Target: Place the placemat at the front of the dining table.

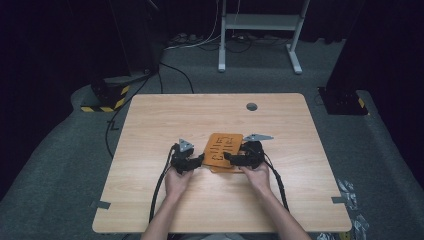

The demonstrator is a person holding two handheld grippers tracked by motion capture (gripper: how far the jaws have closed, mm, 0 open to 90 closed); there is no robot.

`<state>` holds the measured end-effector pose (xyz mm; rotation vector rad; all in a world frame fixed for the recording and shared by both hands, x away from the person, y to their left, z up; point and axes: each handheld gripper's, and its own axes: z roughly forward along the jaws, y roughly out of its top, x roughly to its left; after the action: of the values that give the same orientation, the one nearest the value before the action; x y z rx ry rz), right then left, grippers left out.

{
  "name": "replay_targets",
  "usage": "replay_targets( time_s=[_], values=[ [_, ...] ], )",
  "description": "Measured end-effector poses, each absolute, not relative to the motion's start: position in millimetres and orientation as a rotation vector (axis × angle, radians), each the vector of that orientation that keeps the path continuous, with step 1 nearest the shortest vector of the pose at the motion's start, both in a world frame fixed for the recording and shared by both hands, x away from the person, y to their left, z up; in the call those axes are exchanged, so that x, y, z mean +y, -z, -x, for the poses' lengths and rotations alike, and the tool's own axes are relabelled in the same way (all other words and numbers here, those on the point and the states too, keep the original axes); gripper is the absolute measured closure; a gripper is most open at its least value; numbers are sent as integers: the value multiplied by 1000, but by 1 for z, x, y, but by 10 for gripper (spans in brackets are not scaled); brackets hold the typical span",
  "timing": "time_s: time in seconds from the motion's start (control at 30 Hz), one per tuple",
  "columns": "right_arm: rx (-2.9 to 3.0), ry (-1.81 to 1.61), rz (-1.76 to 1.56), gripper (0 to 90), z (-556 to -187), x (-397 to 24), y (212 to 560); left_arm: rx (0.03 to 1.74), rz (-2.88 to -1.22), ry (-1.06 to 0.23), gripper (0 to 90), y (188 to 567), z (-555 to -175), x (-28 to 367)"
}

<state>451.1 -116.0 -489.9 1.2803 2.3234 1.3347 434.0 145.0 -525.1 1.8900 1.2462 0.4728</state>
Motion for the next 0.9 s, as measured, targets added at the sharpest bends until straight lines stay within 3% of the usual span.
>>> replay_targets(
  time_s=[0.3, 0.9],
  values=[
    [2297, -1351, -1270, 191, -449, -117, 482, 1262, -1895, -433, 437, 526, -436, 142],
    [2288, -1321, -1178, 181, -440, -104, 479, 1215, -1997, -548, 415, 526, -432, 116]
  ],
)
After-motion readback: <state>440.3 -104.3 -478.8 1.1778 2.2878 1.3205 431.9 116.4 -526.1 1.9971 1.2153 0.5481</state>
